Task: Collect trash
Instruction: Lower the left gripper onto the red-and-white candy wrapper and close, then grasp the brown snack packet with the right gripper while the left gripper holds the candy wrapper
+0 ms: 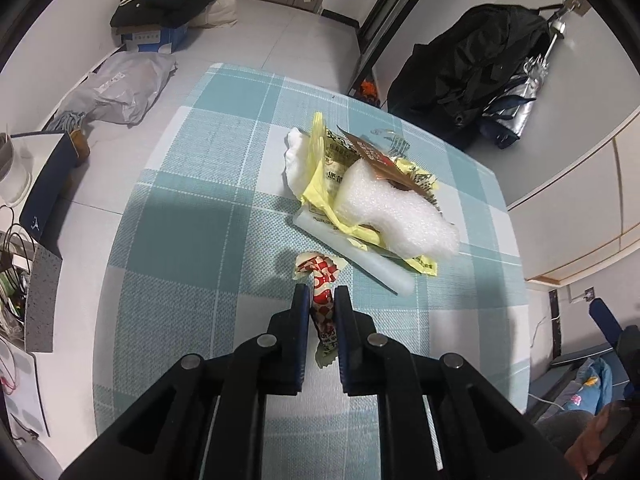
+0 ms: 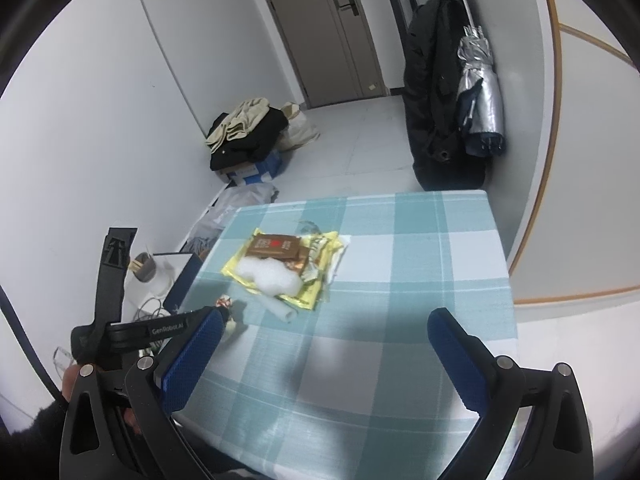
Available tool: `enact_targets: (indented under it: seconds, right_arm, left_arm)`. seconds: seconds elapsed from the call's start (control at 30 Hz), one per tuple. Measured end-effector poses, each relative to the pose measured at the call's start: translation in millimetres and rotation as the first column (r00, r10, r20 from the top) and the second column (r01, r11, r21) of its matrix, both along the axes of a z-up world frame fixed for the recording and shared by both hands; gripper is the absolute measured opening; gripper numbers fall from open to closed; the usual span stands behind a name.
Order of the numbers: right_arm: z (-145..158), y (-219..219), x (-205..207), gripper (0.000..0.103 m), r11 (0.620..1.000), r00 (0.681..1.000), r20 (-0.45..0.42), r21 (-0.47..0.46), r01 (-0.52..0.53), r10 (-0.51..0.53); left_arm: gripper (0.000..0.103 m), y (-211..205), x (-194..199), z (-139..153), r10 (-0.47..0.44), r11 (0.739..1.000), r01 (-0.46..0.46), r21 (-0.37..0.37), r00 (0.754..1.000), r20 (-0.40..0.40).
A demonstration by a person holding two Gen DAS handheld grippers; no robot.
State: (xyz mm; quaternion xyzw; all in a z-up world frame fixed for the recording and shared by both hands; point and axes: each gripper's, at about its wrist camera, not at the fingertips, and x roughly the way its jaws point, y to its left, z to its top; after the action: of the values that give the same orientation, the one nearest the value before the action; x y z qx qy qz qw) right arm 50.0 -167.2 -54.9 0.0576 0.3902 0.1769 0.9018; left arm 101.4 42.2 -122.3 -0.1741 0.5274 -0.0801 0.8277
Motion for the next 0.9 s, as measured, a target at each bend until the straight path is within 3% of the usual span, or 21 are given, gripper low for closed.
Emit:
enact_targets:
  seconds: [0.27, 0.47, 0.63, 0.8, 0.9]
  right_arm:
    - [9.0, 14.2, 15.9, 0.103, 1.000, 1.000, -0.018, 0.010, -0.018, 0.018]
    - [9.4, 41.7, 58.8, 0.103, 0.996, 0.995, -0.052, 0.051, -0.078, 0.080]
    - [-16.9, 74.9, 105.1, 0.103, 0.988, 0.980, -0.140, 0.072, -0.135, 0.144]
    - [-56.1, 98.8, 143.8, 0.089, 0.983, 0.950, -0.255, 0.093, -0.160, 0.179]
    - [-66.6, 109.5, 154.8, 0.088, 0.980, 0.942, -0.278, 0.103, -0.169, 0.191]
  left_arm:
    - [0.008, 10.1, -12.0, 16.6, 0.008, 0.999, -0.005, -0.043, 0.998, 0.064]
    - [0.008, 23.2, -21.4, 34.6, 0.027, 0.997, -0.017, -0.070, 0.988, 0.149]
    - [0.008, 33.6, -21.8, 40.8, 0.044, 0.996, -0.030, -0.081, 0.982, 0.181]
    - [0.008, 39.0, -20.3, 43.3, 0.036, 0.997, -0.020, -0.078, 0.978, 0.204]
    - [0.008, 42.6, -18.5, 41.8, 0.031, 0.997, -0.015, -0.079, 0.979, 0.203]
